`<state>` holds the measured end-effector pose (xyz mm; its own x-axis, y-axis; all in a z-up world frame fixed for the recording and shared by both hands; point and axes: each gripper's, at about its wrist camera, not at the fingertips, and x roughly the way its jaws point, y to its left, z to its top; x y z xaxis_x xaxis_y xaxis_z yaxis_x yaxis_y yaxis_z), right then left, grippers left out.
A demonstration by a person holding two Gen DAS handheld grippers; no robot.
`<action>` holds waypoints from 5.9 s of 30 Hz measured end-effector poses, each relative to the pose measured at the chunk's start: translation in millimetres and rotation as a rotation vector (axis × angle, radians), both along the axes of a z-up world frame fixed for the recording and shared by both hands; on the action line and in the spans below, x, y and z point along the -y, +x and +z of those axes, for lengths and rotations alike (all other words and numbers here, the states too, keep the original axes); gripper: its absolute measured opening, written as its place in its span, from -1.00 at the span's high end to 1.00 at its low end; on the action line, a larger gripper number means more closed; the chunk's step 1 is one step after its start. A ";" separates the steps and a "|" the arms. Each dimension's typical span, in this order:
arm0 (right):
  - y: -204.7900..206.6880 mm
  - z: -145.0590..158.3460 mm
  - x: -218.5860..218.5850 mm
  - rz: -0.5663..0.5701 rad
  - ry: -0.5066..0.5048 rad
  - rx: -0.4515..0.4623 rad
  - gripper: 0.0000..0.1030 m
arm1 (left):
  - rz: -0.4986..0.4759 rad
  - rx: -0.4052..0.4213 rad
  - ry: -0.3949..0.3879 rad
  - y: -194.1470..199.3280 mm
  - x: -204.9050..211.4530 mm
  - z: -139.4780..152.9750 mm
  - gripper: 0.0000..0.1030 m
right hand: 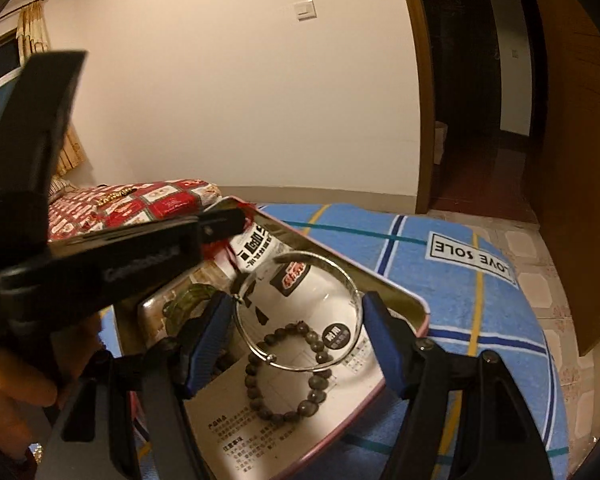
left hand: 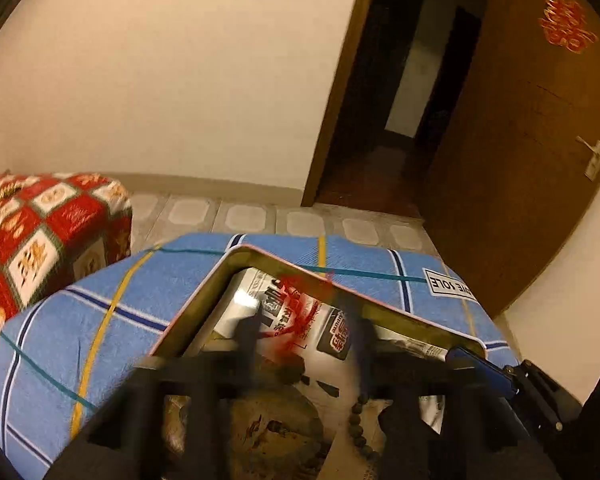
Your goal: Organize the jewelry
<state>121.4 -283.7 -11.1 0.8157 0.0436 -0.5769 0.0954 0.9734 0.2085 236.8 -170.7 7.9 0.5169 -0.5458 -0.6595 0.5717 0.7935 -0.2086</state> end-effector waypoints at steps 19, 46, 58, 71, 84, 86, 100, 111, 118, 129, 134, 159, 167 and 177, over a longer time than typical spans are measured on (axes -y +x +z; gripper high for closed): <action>-60.9 27.1 21.0 -0.284 -0.036 0.225 -0.69 | 0.310 0.182 -0.048 -114.9 -109.4 35.7 -0.39; -111.0 9.3 -60.0 -0.163 -0.134 0.163 -0.69 | 0.375 0.301 -0.008 -211.6 -149.0 -8.7 -0.39; -127.6 10.5 -66.0 -0.173 -0.121 0.173 -0.69 | 0.387 0.280 -0.052 -232.2 -172.1 -5.6 -0.39; -131.2 7.4 -66.8 -0.148 -0.044 0.148 -0.69 | 0.499 0.181 -0.041 -228.7 -258.2 -9.6 -0.39; -126.1 1.2 -116.0 0.075 -0.044 0.045 -0.27 | 0.389 0.046 0.011 -217.6 -268.0 -29.0 -0.39; -124.0 0.5 -126.1 0.085 -0.089 0.032 -0.27 | 0.327 0.022 0.044 -214.8 -250.9 -34.3 -0.39; -119.5 -4.1 -127.0 0.099 -0.079 0.008 -0.27 | 0.259 -0.099 0.187 -182.6 -212.2 -57.5 0.27; -116.6 -6.1 -128.6 0.106 -0.081 -0.007 -0.27 | 0.218 -0.094 0.191 -183.5 -208.8 -57.9 0.76; -115.9 -7.0 -130.3 0.133 -0.071 -0.008 -0.27 | 0.312 -0.014 0.031 -197.1 -239.5 -40.6 0.79; -98.5 -23.8 -186.0 0.401 -0.069 -0.120 -0.05 | 0.284 0.020 -0.032 -203.1 -253.1 -35.0 0.94; -95.9 -28.5 -189.2 0.404 -0.053 -0.139 -0.04 | 0.226 -0.021 0.187 -193.5 -224.3 -54.1 0.46; -94.3 -28.5 -169.9 0.356 0.025 -0.141 -0.04 | 0.325 -0.050 0.045 -183.3 -260.8 -52.2 0.76; -89.8 -31.5 -190.3 0.437 -0.007 -0.163 0.15 | 0.437 0.071 -0.147 -207.8 -296.8 -38.3 0.76; -73.7 -37.7 -239.9 0.508 -0.199 -0.206 0.11 | 0.435 0.052 -0.120 -201.6 -294.3 -42.4 0.76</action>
<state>47.6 -43.9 -48.8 0.5905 0.2749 -0.7588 -0.3746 0.9262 0.0440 35.3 123.6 -34.5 0.7457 -0.3415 -0.5721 0.2028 0.9343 -0.2933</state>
